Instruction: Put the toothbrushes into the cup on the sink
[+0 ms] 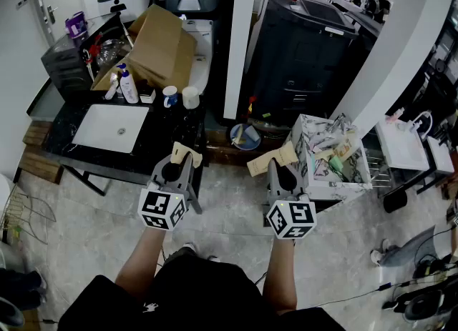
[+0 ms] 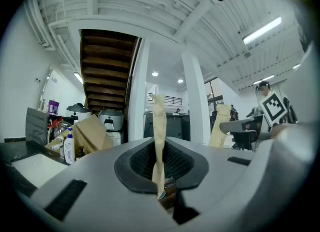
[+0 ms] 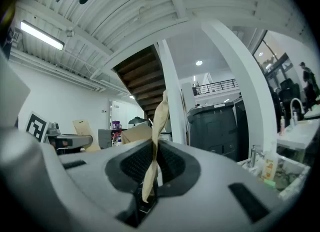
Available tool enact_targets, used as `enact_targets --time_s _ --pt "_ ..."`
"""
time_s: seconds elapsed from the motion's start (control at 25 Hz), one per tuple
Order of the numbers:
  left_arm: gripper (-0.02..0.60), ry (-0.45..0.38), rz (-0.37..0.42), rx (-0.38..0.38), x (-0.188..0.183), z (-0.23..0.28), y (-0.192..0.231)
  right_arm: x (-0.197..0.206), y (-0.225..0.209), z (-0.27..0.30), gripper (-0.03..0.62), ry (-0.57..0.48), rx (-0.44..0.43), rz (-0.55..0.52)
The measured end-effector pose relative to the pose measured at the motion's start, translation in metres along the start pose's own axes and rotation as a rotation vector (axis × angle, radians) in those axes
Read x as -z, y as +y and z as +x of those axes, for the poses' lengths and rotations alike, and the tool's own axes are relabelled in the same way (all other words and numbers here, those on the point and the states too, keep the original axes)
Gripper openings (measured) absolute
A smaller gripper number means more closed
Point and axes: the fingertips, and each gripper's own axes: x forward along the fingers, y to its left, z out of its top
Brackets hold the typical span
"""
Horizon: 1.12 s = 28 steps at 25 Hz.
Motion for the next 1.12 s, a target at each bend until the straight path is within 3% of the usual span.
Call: enact_targets --time_s 0.24,1.12 --pt "0.026 -0.042 0.115 0.003 -0.012 -0.005 -0.010 -0.009 0.011 -0.004 0.029 -0.038 -0.025 -0.015" --pt "0.028 -0.055 0.116 -0.014 -0.018 -0.029 -0.012 -0.016 0.026 -0.019 0.029 -0.054 -0.056 -0.046"
